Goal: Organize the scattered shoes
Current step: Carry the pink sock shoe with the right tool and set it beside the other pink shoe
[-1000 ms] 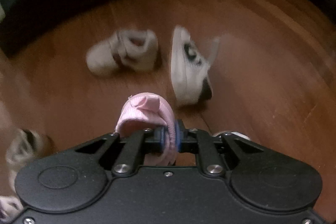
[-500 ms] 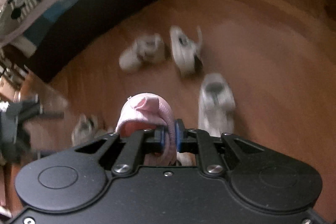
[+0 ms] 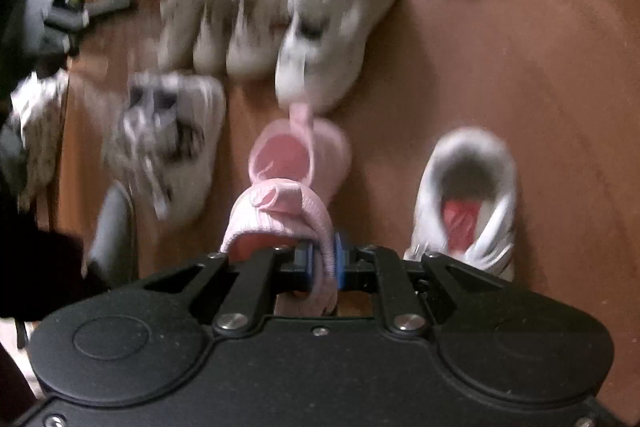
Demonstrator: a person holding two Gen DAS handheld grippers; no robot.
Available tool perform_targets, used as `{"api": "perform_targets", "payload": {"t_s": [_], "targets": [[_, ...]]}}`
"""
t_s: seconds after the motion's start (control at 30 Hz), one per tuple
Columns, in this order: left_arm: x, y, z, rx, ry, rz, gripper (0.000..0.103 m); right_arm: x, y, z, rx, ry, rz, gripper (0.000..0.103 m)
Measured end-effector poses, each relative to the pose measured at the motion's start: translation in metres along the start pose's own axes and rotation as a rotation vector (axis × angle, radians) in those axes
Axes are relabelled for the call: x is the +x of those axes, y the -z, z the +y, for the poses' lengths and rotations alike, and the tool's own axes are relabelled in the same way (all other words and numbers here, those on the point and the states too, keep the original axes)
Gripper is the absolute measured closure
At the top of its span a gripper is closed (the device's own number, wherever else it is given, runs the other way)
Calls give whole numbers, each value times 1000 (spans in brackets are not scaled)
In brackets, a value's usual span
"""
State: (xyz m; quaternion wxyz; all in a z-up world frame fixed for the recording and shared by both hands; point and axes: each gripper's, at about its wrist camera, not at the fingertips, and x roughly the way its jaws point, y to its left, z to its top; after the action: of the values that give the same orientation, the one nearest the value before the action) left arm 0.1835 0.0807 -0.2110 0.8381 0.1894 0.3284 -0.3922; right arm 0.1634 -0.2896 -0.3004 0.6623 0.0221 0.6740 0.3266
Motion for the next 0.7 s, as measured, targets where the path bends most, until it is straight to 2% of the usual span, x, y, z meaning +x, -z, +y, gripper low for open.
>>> {"api": "perform_targets", "payload": {"t_s": [0.1, 0.2, 0.3, 0.43, 0.53, 0.7], "targets": [[1, 2, -1, -4, 6, 6, 36, 18, 10, -9, 33, 35, 12, 93], [3, 2, -2, 17, 1, 18, 36, 27, 13, -1, -15, 124, 19, 95], [2, 2, -2, 15, -1, 17, 36, 32, 13, 4, -37, 194, 16, 96], [1, 3, -1, 12, -3, 15, 36, 29, 13, 3, -32, 244, 4, 96], [1, 3, 0, 10, -5, 14, 36, 23, 12, 0, -7, 284, -22, 96], [1, 3, 0, 10, -4, 16, 36, 23, 7, 7, 79, 278, -125, 96]]}}
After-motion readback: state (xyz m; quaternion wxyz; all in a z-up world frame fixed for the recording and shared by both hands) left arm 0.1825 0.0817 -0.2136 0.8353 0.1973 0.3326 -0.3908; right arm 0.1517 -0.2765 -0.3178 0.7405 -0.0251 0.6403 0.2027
